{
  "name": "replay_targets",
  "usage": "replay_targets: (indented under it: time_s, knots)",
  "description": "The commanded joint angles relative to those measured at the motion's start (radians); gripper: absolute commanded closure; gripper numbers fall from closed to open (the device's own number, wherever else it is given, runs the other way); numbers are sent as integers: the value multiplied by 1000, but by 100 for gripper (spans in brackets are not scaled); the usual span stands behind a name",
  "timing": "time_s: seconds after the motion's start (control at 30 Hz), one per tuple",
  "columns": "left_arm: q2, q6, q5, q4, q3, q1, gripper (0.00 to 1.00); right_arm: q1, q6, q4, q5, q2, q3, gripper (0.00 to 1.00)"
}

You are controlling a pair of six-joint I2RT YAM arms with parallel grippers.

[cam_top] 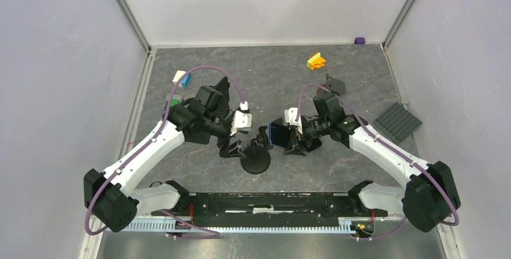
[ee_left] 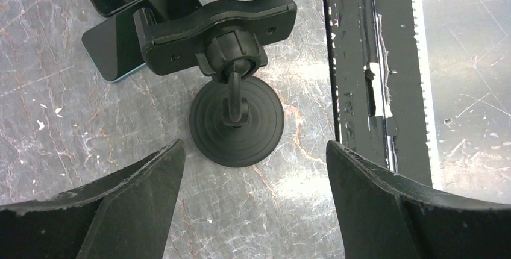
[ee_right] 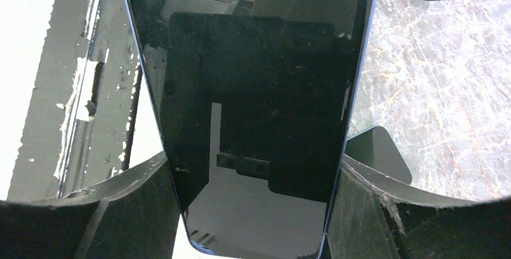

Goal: Place the phone on the phone stand
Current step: Pick up the phone at the center of the board.

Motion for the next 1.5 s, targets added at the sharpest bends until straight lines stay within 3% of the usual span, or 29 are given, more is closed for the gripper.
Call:
replay_targets:
  time_s: [0.0,0.2,0.6,0.8,0.93,1.2,1.27,1.47]
  knots:
    - [-41,40,54,42,-2,-3,8,2,-68,-48,-102,26,85,100]
    - [-70,-25,100,169,-57,-3,8,2,-75,-66,-112,43,97,100]
    - [-122,-142,67,508,-226,-3,18,0,-90,-97,-192,118,138,100]
    - [-124,-177,118,566,-266,-3,18,1,-101,-113,-202,133,141,100]
    - [-175,-179,80,568,-260,-3,8,1,-103,-124,-193,133,150,100]
    - [-143,-174,113,511,-108,-19,4,1,-77,-139,-154,113,190,100]
    - [-104,-253,82,536,-62,-26,4,2,-40,-122,-95,103,203,100]
    - [26,-676,-31,670,53,-26,7,1,89,-10,136,59,217,100]
